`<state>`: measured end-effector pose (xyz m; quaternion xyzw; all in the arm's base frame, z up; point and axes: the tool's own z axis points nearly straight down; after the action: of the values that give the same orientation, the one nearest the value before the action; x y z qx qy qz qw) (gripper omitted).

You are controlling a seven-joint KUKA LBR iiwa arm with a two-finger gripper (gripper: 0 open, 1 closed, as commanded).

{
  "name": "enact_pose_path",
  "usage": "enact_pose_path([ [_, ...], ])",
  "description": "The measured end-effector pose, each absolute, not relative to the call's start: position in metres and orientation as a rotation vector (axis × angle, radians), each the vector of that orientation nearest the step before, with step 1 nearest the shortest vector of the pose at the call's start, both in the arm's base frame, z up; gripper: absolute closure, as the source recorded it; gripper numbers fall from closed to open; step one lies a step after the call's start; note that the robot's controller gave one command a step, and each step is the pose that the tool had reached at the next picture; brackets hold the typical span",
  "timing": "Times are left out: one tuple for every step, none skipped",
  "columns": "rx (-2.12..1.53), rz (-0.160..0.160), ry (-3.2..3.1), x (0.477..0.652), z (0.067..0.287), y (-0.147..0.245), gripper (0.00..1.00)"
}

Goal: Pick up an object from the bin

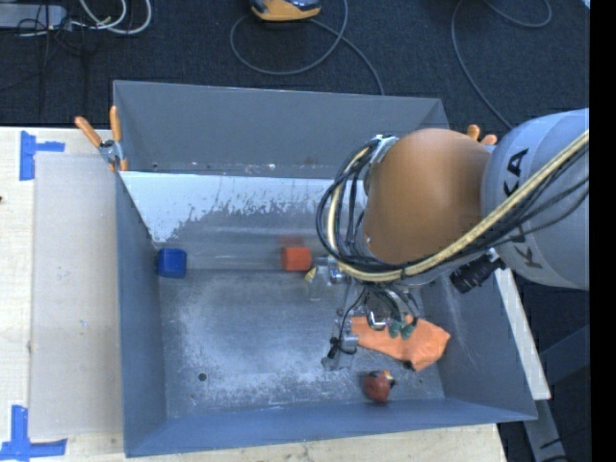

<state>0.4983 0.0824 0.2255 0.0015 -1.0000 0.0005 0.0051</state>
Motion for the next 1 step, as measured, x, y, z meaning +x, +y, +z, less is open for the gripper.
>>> enact_pose_path([
  [0.000,0.000,-3.139,0.4998,0.2298,0.0818,0.00],
])
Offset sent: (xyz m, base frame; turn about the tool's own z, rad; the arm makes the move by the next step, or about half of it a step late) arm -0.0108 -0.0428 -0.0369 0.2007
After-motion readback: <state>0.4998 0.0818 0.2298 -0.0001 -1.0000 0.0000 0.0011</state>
